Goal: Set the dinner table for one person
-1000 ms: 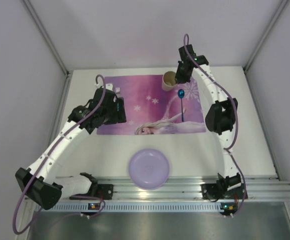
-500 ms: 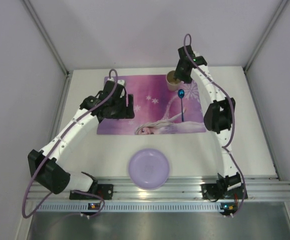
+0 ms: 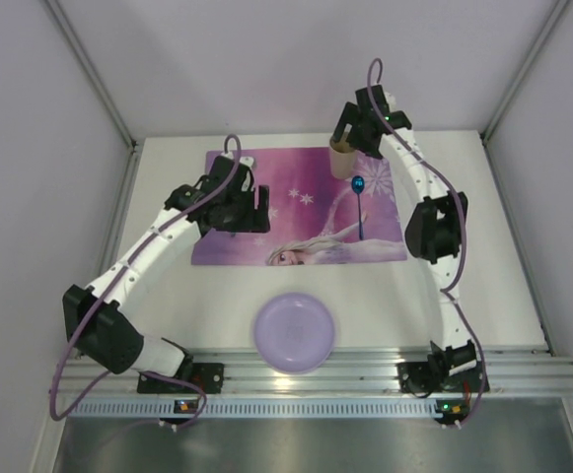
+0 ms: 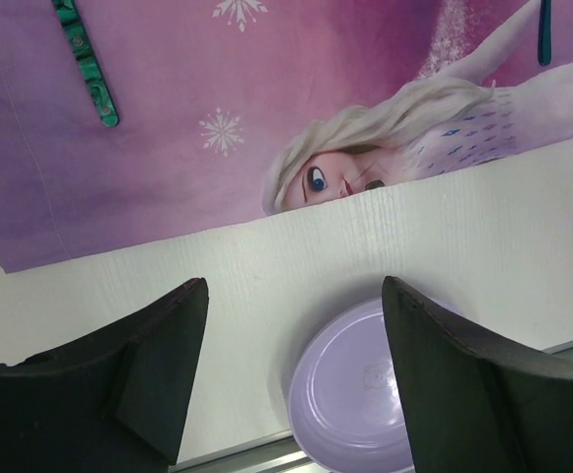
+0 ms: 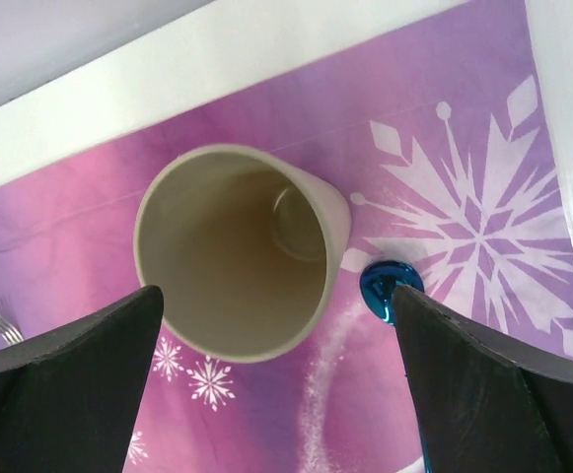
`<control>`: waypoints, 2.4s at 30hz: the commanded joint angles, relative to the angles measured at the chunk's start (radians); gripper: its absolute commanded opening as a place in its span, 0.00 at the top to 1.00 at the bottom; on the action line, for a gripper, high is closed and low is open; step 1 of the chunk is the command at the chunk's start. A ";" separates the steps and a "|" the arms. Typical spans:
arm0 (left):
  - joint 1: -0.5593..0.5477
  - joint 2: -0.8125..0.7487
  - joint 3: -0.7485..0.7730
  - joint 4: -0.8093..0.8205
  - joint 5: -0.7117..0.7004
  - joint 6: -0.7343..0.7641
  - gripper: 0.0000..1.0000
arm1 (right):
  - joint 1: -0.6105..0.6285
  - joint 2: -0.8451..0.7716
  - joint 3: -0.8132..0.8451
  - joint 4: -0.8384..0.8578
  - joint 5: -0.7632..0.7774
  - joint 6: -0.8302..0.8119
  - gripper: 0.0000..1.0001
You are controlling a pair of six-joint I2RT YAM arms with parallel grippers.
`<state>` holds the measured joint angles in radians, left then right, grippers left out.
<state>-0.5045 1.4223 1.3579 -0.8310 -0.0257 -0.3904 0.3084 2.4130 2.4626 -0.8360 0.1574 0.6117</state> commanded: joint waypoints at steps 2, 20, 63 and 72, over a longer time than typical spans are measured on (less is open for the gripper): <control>0.011 0.000 -0.045 0.072 0.021 0.054 0.24 | -0.006 -0.141 -0.016 0.130 -0.048 -0.016 0.00; 0.014 0.026 -0.505 0.426 0.540 0.142 0.27 | -0.086 -0.862 -0.724 0.063 -0.119 -0.079 0.00; 0.136 0.601 0.369 0.179 0.049 0.156 1.00 | -0.287 -1.146 -0.992 -0.095 -0.076 -0.109 0.00; 0.149 0.759 0.452 0.250 -0.097 0.036 1.00 | -0.290 -1.128 -1.011 -0.098 -0.101 -0.118 0.00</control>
<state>-0.3500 2.1620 1.7569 -0.6353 0.0311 -0.3000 0.0341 1.2995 1.4513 -0.9318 0.0727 0.5148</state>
